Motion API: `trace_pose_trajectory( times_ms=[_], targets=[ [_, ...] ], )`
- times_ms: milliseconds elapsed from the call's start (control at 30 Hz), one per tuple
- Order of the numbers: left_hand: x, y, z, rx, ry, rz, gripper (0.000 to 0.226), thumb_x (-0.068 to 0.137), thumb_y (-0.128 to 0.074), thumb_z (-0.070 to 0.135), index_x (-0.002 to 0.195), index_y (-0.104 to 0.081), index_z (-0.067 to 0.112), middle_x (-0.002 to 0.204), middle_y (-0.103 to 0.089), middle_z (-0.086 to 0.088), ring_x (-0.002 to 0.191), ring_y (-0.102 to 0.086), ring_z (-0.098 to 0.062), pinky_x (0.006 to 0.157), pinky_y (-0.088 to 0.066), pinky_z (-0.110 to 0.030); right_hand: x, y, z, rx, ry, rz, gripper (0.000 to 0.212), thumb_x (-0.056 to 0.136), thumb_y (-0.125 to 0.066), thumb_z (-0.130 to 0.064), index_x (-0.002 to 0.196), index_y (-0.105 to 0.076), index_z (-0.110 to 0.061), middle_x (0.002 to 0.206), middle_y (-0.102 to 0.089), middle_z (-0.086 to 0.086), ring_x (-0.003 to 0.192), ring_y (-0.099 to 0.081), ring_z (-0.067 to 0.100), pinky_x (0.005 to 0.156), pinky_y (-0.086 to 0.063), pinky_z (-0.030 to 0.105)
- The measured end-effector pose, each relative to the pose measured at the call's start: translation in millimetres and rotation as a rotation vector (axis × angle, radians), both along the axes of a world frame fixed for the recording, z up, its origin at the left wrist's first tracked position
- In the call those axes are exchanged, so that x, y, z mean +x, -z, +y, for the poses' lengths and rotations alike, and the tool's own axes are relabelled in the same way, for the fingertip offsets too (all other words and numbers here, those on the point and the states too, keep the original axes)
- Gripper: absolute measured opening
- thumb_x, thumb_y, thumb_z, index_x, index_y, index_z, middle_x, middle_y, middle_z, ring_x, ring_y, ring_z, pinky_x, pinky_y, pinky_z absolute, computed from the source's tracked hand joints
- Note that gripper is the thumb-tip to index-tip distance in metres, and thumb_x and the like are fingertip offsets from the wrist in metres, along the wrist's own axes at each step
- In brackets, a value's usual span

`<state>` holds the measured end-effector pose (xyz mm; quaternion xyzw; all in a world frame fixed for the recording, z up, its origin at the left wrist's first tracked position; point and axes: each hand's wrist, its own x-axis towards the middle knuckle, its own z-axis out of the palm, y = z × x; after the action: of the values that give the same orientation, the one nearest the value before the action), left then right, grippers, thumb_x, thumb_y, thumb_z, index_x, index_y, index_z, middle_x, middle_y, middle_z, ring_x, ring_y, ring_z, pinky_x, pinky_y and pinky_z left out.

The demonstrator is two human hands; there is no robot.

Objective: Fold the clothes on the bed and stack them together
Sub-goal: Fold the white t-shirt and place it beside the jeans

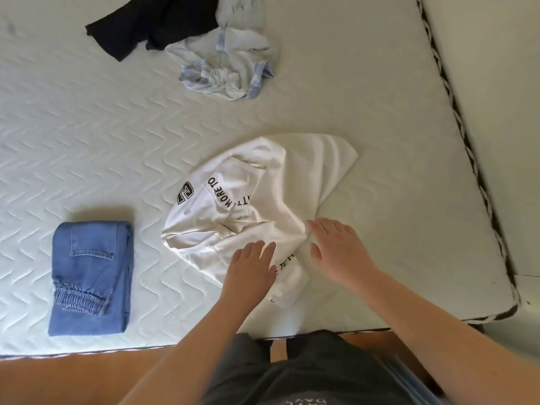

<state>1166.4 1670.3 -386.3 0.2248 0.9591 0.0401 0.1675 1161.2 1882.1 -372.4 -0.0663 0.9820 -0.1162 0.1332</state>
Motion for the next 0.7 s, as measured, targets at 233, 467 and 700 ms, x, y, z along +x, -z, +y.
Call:
trace_pose_trajectory(
  times_ms=[233,467,700],
  targets=[
    [-51.4,96.7,31.0,-0.053,0.007,-0.136,0.064,0.097,-0.051,0.046,0.151,-0.035,0.016,0.150,-0.041,-0.009,0.137,-0.041,-0.027,0.109,-0.034,-0.038,-35.1,88.0,38.0,0.024,0.089,-0.130,0.053,0.092,-0.051,-0.020,0.144,-0.042,-0.013,0.142,-0.049,0.003,0.129,-0.046,0.024,0.102,-0.036,0.036],
    [-87.9,203.4,95.8,-0.088,0.075,-0.206,0.092,0.092,-0.044,0.064,0.157,0.002,0.016,0.165,-0.002,-0.011,0.150,-0.009,-0.035,0.116,-0.019,-0.052,-78.7,187.6,52.3,0.068,0.172,-0.146,0.056,0.097,-0.047,-0.025,0.150,-0.034,-0.016,0.158,-0.029,0.003,0.148,-0.020,0.022,0.116,-0.019,0.037],
    [-106.9,273.3,101.4,-0.147,0.082,-0.231,0.078,0.099,-0.042,0.027,0.157,0.010,0.022,0.164,0.017,-0.009,0.151,0.005,-0.033,0.118,-0.017,-0.050,-114.4,244.0,58.3,-0.075,0.379,-0.206,0.065,0.093,-0.049,-0.015,0.153,-0.023,-0.010,0.158,-0.028,0.008,0.146,-0.023,0.023,0.116,-0.022,0.035]
  ],
)
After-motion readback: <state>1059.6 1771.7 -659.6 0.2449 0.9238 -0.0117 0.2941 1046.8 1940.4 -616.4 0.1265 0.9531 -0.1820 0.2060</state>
